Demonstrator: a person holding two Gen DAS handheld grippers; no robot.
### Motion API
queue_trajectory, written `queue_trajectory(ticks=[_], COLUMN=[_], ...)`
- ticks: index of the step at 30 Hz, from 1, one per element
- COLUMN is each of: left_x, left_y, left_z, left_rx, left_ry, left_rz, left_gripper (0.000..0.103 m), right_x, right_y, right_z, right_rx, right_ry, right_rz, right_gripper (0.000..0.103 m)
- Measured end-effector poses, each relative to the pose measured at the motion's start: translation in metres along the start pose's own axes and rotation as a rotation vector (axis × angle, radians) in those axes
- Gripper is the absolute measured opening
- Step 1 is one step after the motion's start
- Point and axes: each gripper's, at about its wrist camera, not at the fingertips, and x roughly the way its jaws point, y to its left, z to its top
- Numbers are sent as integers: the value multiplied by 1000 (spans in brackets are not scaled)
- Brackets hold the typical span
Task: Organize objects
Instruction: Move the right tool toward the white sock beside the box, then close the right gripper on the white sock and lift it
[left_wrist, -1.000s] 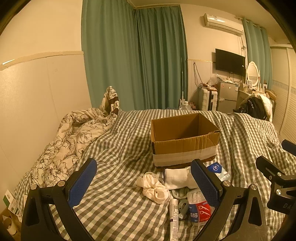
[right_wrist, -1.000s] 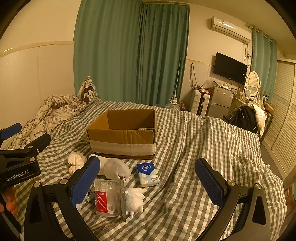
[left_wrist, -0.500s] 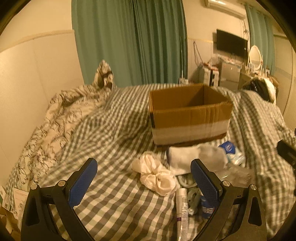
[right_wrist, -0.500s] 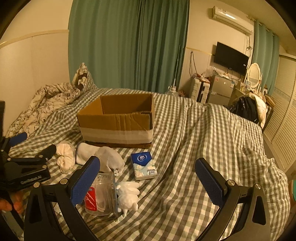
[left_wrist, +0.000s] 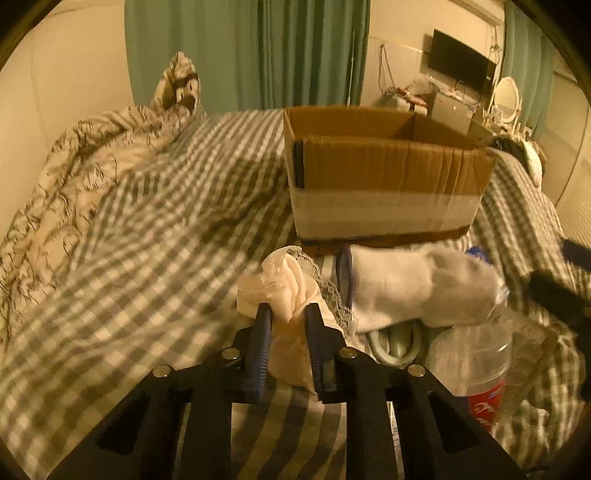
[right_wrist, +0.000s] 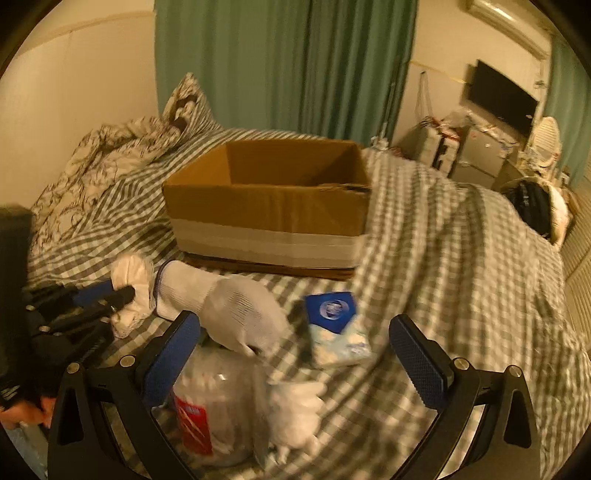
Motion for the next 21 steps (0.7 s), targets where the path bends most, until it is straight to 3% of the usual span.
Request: queue_trajectory(ticks=[4,7,9,12,15,21], left_x=[-15,-21,-22,-24,-28,-43], left_y=[6,14,20,30,35,32], left_z=[15,25,32,37,40,59], left_rx=[23,16,7,-9,-21,-11], left_ry=[-56,-82,-88,-91,-103,-151], left_rz=[50,60,61,57,56,56], left_gripper=[9,7,7,6,6,6], right_x=[33,52,66,74,65,9], right_y=[16,29,38,44,49,35], right_z=[9,11,13,11,8,35], right_rx=[-36,-85,-102,-118,-144,-105], right_ry=[75,119,151,176,148,-28], right_rz=[73,71,86,100,71,73], right_gripper=[101,92,77,65,52,45])
